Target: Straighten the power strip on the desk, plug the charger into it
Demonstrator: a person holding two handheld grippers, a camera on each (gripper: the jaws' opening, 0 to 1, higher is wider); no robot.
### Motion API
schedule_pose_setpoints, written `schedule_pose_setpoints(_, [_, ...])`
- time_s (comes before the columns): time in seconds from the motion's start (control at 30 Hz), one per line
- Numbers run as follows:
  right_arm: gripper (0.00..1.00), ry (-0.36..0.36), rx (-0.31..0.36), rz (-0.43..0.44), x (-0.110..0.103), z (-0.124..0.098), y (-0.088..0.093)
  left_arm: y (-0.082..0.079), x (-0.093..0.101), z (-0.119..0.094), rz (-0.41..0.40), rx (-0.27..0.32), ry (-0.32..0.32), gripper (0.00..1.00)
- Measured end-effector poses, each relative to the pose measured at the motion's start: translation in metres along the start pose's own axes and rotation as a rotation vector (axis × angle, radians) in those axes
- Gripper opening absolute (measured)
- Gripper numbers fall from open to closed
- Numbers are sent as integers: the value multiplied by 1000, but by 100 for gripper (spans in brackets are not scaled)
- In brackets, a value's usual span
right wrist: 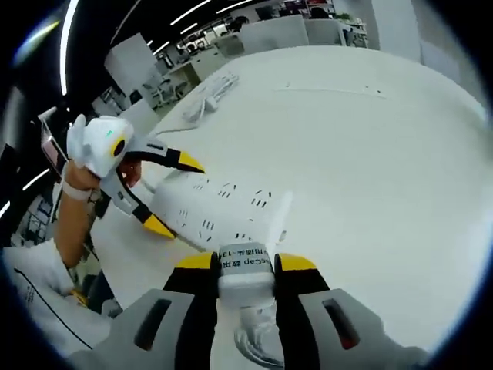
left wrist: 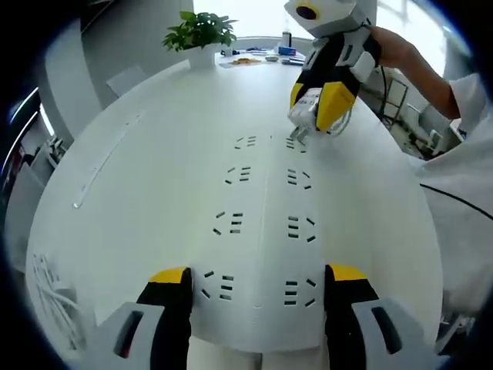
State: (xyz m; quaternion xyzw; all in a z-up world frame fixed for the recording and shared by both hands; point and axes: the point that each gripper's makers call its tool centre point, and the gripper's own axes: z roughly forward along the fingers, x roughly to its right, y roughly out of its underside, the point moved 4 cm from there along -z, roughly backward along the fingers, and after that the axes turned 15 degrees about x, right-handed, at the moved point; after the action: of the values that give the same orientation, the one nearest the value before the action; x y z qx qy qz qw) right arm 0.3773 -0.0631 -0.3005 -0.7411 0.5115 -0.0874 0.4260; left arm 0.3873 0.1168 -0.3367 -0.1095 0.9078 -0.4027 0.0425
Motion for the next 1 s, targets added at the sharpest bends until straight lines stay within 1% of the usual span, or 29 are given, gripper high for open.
schedule_pose_setpoints(0.03, [27,8,-27,-9,-1,3,0,0,0,0,-1,-1,-1,70])
schedule_pose_setpoints(0.07, [27,28,-71,-14,1,2,0,0,1,0,-1,-4,-4,70])
schedule_pose_setpoints(0.1, [27,31,-61,-29,0,4,-5,0,1,0,-4,-5,-7,70])
schedule_pose_setpoints(0.17, [27,47,-83,-32,0,6,-8,0,0,0,-7,-8,-10,70])
schedule_pose_setpoints(0.2, [27,55,-107,-36,1,7,-9,0,-1,1,-9,-9,-12,70])
schedule_pose_setpoints(0.3, [27,65,-140,-27,2,9,-14,-1,-8,3,-9,-8,-13,70])
schedule_pose_setpoints(0.37, [27,83,-177,14,2,10,-17,-2,-11,4,-12,-12,-19,70])
schedule_pose_setpoints(0.4, [27,87,-177,13,4,13,-20,-2,-11,4,-20,-17,-26,70])
schedule_pose_setpoints(0.43, [27,95,-191,14,3,13,-20,-2,-11,4,-27,-20,-34,70])
schedule_pose_setpoints(0.47, [27,101,-208,-4,0,13,-19,-2,-10,4,-34,-22,-43,70])
schedule_pose_setpoints(0.57, [27,118,-218,-22,-4,12,-17,-1,-10,4,-46,-18,-64,69])
schedule_pose_setpoints(0.63, [27,126,-220,-34,0,12,-19,-1,-10,4,-53,-12,-76,69])
schedule_pose_setpoints(0.7, [27,137,-211,-47,-4,14,-22,-1,-9,4,-60,-10,-88,69])
schedule_pose_setpoints(0.8, [27,151,-223,-62,-5,17,-24,-1,-4,2,-69,-18,-102,69])
schedule_pose_setpoints(0.97, [27,187,-245,-83,-5,18,-25,-1,-15,5,-85,-29,-124,68])
schedule_pose_setpoints(1.0, [27,192,-244,-89,-6,23,-26,-2,-16,6,-87,-29,-127,68])
